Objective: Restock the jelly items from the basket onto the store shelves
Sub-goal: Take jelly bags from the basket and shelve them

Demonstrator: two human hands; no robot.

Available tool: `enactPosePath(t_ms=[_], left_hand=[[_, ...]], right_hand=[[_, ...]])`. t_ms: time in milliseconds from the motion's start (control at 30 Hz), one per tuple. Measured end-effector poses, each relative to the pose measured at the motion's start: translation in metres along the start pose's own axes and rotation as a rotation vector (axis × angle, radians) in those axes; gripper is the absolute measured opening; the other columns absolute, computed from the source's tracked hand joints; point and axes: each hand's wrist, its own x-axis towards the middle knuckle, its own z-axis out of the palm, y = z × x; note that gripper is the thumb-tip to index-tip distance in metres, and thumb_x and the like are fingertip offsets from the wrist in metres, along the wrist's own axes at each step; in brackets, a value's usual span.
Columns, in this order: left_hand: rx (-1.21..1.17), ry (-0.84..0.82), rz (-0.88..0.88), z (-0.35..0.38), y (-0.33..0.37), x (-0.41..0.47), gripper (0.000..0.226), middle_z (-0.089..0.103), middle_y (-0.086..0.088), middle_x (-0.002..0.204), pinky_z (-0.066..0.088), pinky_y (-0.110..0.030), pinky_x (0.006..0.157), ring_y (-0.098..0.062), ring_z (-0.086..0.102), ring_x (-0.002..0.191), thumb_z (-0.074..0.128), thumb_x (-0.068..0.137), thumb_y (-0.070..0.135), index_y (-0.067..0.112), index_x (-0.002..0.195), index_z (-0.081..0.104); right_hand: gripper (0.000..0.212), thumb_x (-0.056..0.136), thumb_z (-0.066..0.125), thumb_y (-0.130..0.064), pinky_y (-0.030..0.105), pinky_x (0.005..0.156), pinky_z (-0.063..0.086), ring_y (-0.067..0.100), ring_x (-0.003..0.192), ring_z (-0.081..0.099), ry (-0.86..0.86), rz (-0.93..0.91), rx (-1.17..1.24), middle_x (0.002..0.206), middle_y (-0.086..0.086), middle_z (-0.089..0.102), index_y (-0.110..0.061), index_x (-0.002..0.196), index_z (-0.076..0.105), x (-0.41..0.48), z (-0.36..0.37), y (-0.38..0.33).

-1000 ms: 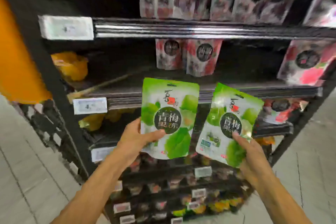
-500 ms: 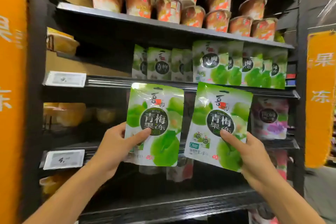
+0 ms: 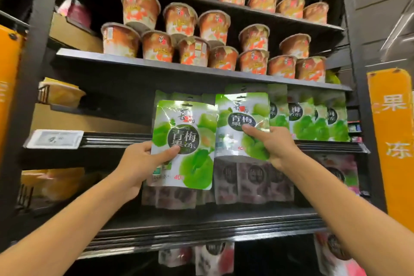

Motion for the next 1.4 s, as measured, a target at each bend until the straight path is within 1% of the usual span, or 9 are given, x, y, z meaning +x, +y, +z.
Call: enactPosePath(t_ms=[133,233,367,633,767,867,1067,1300,1400], left_hand=[[-0.009,0.016,-0.008,0.004,0.002,0.006,0.041,0.078,-0.002,0.086,0.054,-0.02,0.054,-0.015,0.075,0.076,0.082,0.058,0.04,0.012,0.087,0.078],[-0.004,0.025,-0.024,0.004,0.004,0.007,0.04,0.078,-0.003,0.086,0.055,-0.022,0.056,-0.015,0.075,0.076,0.083,0.057,0.04,0.012,0.086,0.078],[-0.004,0.036,-0.025,0.002,0.011,0.007,0.036,0.078,-0.003,0.087,0.053,-0.03,0.067,-0.017,0.075,0.078,0.083,0.06,0.038,0.013,0.086,0.078],[-0.005,0.092,-0.022,0.005,0.022,0.008,0.025,0.078,-0.003,0.084,0.053,-0.029,0.064,-0.018,0.075,0.076,0.083,0.071,0.032,0.012,0.084,0.077],[-0.002,0.103,-0.036,0.009,0.024,0.009,0.026,0.078,-0.002,0.083,0.053,-0.024,0.057,-0.015,0.075,0.071,0.083,0.072,0.031,0.011,0.088,0.077],[0.02,0.093,-0.035,0.011,0.026,0.009,0.028,0.078,-0.002,0.082,0.052,-0.021,0.05,-0.015,0.075,0.07,0.083,0.072,0.032,0.011,0.09,0.076],[0.035,0.131,-0.015,0.012,0.029,0.011,0.024,0.077,-0.001,0.076,0.048,-0.015,0.041,-0.011,0.072,0.06,0.084,0.073,0.028,0.009,0.086,0.076],[0.046,0.191,0.006,0.014,0.032,0.024,0.021,0.075,0.004,0.067,0.046,-0.015,0.038,-0.006,0.07,0.054,0.085,0.072,0.023,0.008,0.083,0.073],[0.061,0.189,-0.005,0.016,0.035,0.032,0.025,0.076,0.001,0.072,0.052,-0.019,0.044,-0.01,0.072,0.06,0.086,0.07,0.025,0.008,0.083,0.073]], right_hand=[[0.078,0.064,0.091,-0.023,0.036,0.062,0.061,0.028,0.08,0.072,0.012,-0.033,-0.048,0.106,0.019,0.069,0.007,0.125,0.052,0.033,0.02,-0.016],[0.073,0.065,0.091,-0.016,0.039,0.064,0.061,0.028,0.077,0.073,-0.004,-0.016,0.025,0.106,0.018,0.068,0.004,0.124,0.052,0.05,0.033,-0.028],[0.077,0.064,0.092,-0.02,0.05,0.081,0.059,0.035,0.097,0.068,0.037,-0.027,-0.012,0.116,0.019,0.063,0.004,0.124,0.05,0.065,0.045,-0.036],[0.051,0.076,0.084,-0.033,0.038,0.074,0.054,0.026,0.085,0.063,0.085,-0.223,-0.284,0.104,0.018,0.07,0.001,0.109,0.064,0.081,0.06,-0.007],[0.076,0.082,0.075,-0.045,0.036,0.102,0.041,0.03,0.129,0.049,0.102,-0.298,-0.452,0.142,0.012,0.051,-0.003,0.138,0.045,0.077,0.059,0.004],[0.09,0.082,0.07,-0.052,0.039,0.109,0.034,0.028,0.139,0.038,0.044,-0.335,-0.577,0.153,0.011,0.038,-0.004,0.148,0.031,0.076,0.052,0.004],[0.074,0.076,0.081,-0.041,0.042,0.094,0.048,0.036,0.117,0.057,0.04,-0.36,-0.647,0.126,0.022,0.059,0.001,0.128,0.05,0.068,0.028,-0.002],[0.051,0.079,0.08,-0.038,0.038,0.091,0.053,0.022,0.104,0.066,0.112,-0.36,-0.853,0.112,0.005,0.071,-0.012,0.119,0.064,0.057,0.017,-0.004],[0.036,0.086,0.072,-0.035,0.038,0.087,0.05,0.021,0.101,0.061,0.27,-0.481,-0.845,0.107,0.002,0.066,-0.015,0.114,0.06,0.049,0.025,-0.002]])
